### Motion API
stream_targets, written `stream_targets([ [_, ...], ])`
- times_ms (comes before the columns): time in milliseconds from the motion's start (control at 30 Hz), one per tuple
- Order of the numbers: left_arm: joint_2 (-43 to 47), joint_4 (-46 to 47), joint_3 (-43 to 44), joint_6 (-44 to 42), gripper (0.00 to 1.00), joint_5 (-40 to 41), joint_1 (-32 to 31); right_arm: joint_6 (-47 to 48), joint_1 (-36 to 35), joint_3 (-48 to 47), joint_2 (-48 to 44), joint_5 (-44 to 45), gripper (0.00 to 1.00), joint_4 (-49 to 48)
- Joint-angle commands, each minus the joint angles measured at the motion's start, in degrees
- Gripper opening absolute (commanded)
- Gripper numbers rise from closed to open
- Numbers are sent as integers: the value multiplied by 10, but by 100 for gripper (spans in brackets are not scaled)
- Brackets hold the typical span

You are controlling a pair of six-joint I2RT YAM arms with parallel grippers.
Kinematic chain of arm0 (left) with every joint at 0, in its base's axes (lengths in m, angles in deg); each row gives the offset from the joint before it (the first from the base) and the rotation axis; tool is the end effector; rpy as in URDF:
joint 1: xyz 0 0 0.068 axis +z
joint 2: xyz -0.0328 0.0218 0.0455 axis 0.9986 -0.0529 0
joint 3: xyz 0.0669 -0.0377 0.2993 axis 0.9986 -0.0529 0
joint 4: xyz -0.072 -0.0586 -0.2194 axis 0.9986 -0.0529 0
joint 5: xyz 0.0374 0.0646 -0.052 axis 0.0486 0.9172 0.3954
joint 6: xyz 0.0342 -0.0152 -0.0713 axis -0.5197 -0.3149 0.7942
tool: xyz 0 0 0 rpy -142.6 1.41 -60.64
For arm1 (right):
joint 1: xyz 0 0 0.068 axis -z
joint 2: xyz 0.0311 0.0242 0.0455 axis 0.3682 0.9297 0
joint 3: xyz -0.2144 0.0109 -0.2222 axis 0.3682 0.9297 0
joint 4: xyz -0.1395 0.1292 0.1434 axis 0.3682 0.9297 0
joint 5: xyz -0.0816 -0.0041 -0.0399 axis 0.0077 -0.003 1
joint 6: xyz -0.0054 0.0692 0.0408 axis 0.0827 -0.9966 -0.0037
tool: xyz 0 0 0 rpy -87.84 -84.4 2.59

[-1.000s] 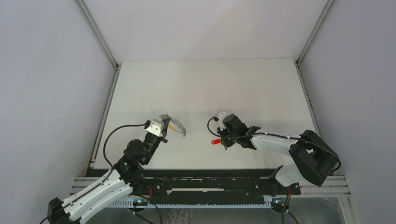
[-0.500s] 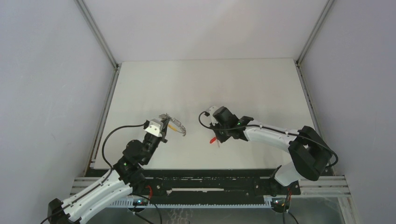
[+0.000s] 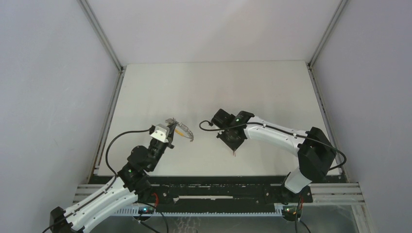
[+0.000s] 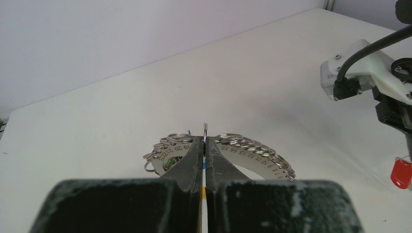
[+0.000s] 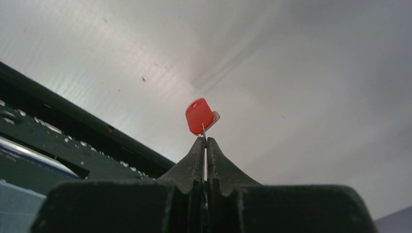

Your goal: Put the keys on the keyring

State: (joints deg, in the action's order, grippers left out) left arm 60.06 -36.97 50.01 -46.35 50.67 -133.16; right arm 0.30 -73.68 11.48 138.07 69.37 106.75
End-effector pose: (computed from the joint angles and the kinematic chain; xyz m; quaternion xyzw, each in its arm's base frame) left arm 0.0934 -0.0621 0.2656 0.1810 0.6443 -0.1273 0.7321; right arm 0.1781 0.2175 0.2415 -0.3919 0.9114 0.0113 0.1247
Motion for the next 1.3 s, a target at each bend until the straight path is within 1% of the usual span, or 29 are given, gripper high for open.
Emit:
stream_targets([
  [0, 12, 29, -8, 10, 0, -11, 1, 11, -6, -36, 3, 16, 0, 117],
  [133, 19, 26, -9, 10, 0, -9, 1, 38, -4, -54, 43, -4, 0, 148],
  [300, 24, 23, -11, 9, 0, -3, 1, 79, 3, -80, 108, -12, 0, 146],
  [567, 24, 22, -11, 6, 0, 2, 1, 132, 7, -166, 223, -20, 0, 145],
  [733, 25, 22, -11, 5, 0, 5, 1, 149, 8, -204, 267, -25, 0, 149],
  [867, 24, 22, -11, 5, 0, 5, 1, 155, 6, -221, 284, -34, 1, 146],
  [933, 25, 22, -11, 5, 0, 6, 1, 154, 4, -225, 288, -35, 7, 142],
  [1033, 28, 21, -12, 5, 0, 13, 1, 149, 4, -227, 283, -34, 13, 136],
  [1167, 30, 22, -14, 5, 0, 20, 1, 140, 2, -213, 242, -30, 20, 123],
  [1267, 29, 22, -14, 5, 0, 21, 1, 125, 1, -180, 197, -25, 23, 95],
])
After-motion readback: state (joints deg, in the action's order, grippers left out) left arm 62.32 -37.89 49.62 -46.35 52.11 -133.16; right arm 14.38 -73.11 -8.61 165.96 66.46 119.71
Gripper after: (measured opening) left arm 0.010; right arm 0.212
